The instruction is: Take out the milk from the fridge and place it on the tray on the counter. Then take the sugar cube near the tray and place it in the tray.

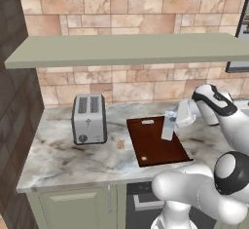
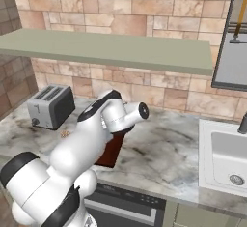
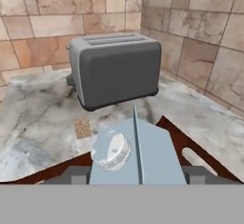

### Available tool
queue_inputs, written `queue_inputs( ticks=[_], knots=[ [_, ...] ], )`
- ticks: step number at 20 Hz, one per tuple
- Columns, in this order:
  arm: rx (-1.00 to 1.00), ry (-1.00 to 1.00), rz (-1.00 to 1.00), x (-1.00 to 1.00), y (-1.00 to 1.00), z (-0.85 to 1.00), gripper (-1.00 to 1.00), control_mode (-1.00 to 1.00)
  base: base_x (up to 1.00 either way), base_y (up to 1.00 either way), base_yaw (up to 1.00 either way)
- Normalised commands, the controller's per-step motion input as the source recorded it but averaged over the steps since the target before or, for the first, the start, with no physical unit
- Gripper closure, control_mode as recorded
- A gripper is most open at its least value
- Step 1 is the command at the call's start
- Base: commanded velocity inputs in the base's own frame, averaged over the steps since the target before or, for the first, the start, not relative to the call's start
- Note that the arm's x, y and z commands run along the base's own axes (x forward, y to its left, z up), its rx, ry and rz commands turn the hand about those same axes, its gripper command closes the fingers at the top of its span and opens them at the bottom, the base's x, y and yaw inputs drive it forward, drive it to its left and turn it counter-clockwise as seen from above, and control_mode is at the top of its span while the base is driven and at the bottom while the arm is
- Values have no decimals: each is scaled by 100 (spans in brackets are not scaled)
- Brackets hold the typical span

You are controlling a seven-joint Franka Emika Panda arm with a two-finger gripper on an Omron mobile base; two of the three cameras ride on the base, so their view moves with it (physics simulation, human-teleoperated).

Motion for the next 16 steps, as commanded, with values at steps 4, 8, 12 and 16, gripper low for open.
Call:
queue_inputs(
  ticks=[4, 8, 12, 16],
  knots=[
    [0, 0, 1, 5, 0, -29, 100, -100, 0, 0, 0],
    [0, 0, 0, 0, 0, -26, 100, -100, 0, 0, 0],
    [0, 0, 0, 2, 0, -27, 100, -100, 0, 0, 0],
    [0, 0, 0, 1, 0, -31, 100, -100, 0, 0, 0]
  ],
)
